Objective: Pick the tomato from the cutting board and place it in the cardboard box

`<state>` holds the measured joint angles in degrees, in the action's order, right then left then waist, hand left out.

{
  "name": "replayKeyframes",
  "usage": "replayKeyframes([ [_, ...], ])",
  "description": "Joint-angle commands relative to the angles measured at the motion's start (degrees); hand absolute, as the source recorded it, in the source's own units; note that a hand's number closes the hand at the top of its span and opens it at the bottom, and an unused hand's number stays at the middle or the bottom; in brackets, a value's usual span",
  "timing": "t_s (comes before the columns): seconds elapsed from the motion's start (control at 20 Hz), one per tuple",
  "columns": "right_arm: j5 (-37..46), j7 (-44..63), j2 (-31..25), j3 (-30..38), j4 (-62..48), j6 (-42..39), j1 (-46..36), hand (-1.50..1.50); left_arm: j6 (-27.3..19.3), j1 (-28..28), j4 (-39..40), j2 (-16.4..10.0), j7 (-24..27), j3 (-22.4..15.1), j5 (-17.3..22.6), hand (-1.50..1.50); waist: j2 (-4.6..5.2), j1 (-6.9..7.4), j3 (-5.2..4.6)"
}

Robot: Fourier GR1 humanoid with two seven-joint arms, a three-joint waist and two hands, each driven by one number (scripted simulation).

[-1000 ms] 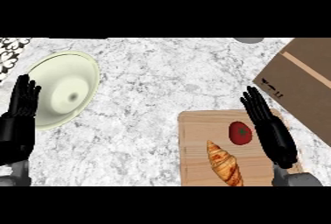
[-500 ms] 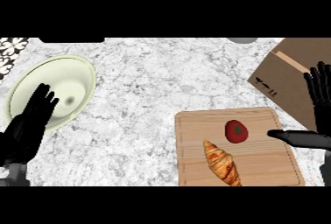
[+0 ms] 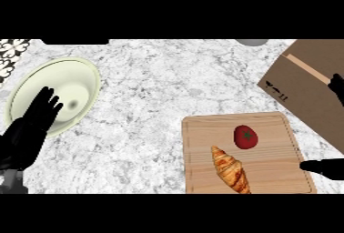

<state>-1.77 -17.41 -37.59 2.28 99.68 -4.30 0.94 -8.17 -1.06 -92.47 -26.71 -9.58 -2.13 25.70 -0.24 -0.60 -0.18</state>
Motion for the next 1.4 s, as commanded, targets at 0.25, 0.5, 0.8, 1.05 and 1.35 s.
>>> replayKeyframes([
  [0.25,16.23,27.07,-13.28,-9.58,10.2,-6.94,-3.23,-1.5,1.07,-1.15,-0.28,-0.73,-1.84,0.72,0.54,0.0,0.24,1.47,-0.09],
  [0.5,14.85,43.04,-10.48,-16.32,14.89,-14.86,-8.78,-1.5,3.13,-0.4,1.89,-0.57,0.19,1.97,0.13,0.0,0.31,1.4,0.04],
  [0.8,10.2,52.43,-4.31,-17.56,7.36,-22.29,-16.82,-1.5,2.01,0.11,-2.98,0.37,-3.6,2.08,-0.29,0.0,0.3,1.56,0.16],
  [1.05,12.49,57.82,0.19,-16.63,7.44,-26.86,-18.84,-1.5,5.16,2.18,-1.56,2.04,-0.61,3.87,-2.03,0.0,0.22,0.97,0.16],
  [1.35,20.5,54.56,3.11,-18.89,7.46,-27.15,-12.62,-1.5,1.94,1.64,-3.24,6.02,-2.13,1.88,-6.81,0.0,0.2,0.73,0.19],
])
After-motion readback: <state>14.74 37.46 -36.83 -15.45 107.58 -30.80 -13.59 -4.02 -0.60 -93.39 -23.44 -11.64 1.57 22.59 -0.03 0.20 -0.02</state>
